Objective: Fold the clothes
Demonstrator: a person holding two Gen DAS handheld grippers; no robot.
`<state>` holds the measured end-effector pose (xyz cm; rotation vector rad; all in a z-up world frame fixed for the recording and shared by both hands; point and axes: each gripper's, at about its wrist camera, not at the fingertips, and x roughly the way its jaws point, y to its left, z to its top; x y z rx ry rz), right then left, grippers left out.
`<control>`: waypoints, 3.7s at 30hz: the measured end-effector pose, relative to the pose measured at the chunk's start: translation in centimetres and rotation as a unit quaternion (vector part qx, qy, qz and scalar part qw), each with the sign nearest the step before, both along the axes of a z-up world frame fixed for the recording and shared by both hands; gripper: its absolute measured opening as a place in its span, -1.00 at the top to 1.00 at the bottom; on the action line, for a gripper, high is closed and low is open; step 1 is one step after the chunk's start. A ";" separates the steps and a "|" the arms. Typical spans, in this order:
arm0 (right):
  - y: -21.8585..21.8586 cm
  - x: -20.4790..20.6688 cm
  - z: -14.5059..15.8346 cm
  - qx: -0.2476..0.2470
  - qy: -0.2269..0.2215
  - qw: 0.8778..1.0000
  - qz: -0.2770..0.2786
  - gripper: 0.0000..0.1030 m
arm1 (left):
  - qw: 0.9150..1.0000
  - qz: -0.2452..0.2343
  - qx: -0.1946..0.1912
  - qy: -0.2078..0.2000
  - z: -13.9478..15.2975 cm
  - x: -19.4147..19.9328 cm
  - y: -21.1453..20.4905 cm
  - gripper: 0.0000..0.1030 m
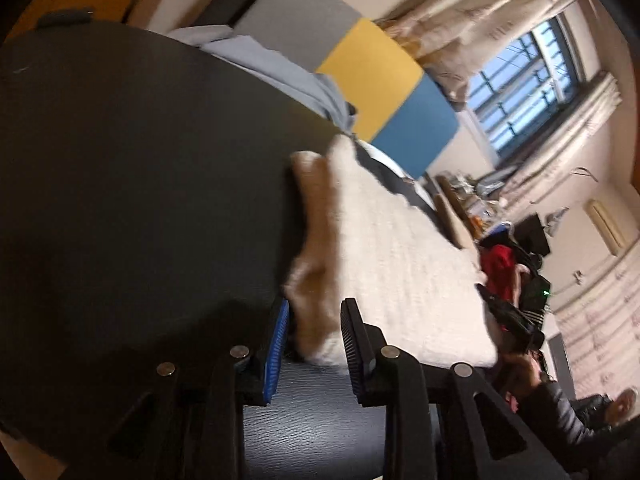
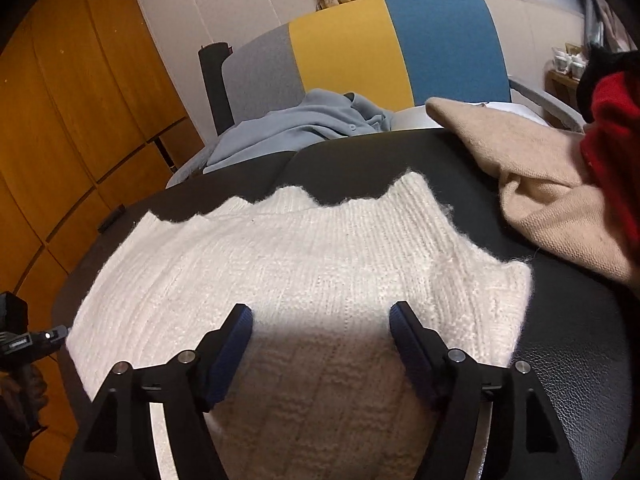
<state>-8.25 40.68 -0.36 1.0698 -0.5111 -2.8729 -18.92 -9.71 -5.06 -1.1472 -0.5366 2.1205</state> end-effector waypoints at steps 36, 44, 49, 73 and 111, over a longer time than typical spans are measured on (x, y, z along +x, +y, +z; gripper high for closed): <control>0.4 0.1 -0.1 -0.024 0.012 1.000 0.014 -0.55 | 0.991 -0.074 -0.076 0.084 5.3 -6.7 13.2 0.58; 0.5 -0.1 -0.2 -0.024 0.011 1.000 0.013 -0.55 | 0.994 0.026 -0.106 0.019 -0.3 -12.1 11.5 0.80; 1.1 0.0 -0.4 -0.041 0.016 0.999 0.013 -0.55 | 0.988 0.039 -0.141 0.052 -0.1 -11.1 12.1 0.82; 1.6 0.2 -0.3 -0.060 0.028 0.998 0.017 -0.58 | 0.953 -0.195 -0.224 0.067 4.2 -10.4 25.0 0.24; 2.1 8.2 2.7 -0.141 0.037 0.989 0.015 -0.99 | 0.945 -0.108 -0.277 0.137 2.6 -8.4 25.9 0.84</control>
